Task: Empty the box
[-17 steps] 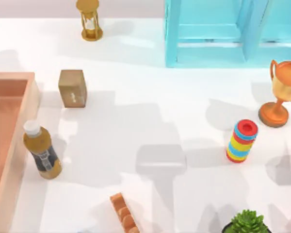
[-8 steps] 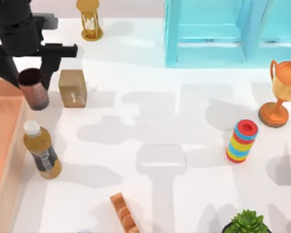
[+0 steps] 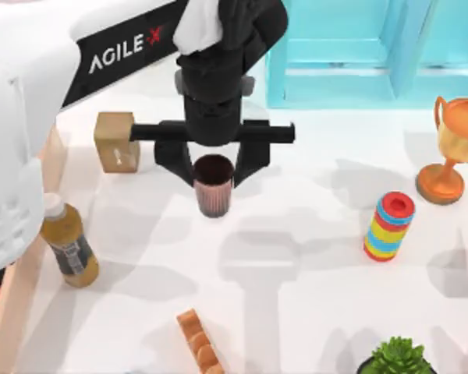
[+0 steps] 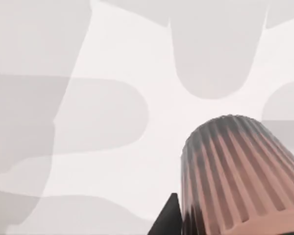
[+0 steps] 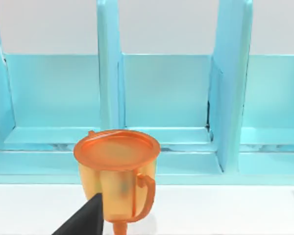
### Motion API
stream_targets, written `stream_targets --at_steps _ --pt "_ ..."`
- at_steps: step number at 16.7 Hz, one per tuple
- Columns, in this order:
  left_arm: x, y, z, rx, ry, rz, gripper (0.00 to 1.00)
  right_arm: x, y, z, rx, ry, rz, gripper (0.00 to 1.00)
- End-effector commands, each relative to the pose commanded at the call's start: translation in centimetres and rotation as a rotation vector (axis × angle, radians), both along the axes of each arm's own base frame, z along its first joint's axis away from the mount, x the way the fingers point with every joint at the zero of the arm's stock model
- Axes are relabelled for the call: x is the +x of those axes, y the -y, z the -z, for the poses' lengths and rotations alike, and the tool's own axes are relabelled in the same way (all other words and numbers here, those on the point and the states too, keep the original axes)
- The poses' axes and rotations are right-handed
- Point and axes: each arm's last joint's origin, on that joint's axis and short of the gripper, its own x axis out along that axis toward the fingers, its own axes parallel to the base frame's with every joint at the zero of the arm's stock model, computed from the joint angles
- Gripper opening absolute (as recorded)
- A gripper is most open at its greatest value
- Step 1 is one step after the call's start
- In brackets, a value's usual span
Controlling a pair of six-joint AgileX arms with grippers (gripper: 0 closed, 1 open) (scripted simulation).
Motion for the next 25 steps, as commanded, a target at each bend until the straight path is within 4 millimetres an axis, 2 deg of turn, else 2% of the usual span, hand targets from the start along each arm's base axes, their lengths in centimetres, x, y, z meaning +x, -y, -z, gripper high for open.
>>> stream_targets --at_steps 6,13,17,25 --pt "-0.2 0.3 0.1 -0.003 0.002 -0.002 0.0 0.0 0.0 0.0 0.0 0.0 0.0 1.0" --pt "-0.3 0.4 4.3 -0.007 0.008 -0.001 0.0 0.0 0.0 0.0 0.0 0.0 0.0 1.0" --pt "-0.3 0.4 4.5 -0.005 0.008 0.0 0.0 0.0 0.0 0.0 0.0 0.0 0.0 1.0" --pt "-0.3 0.4 4.5 -0.005 0.008 0.0 0.6 0.0 0.0 0.0 0.0 0.0 0.0 1.0"
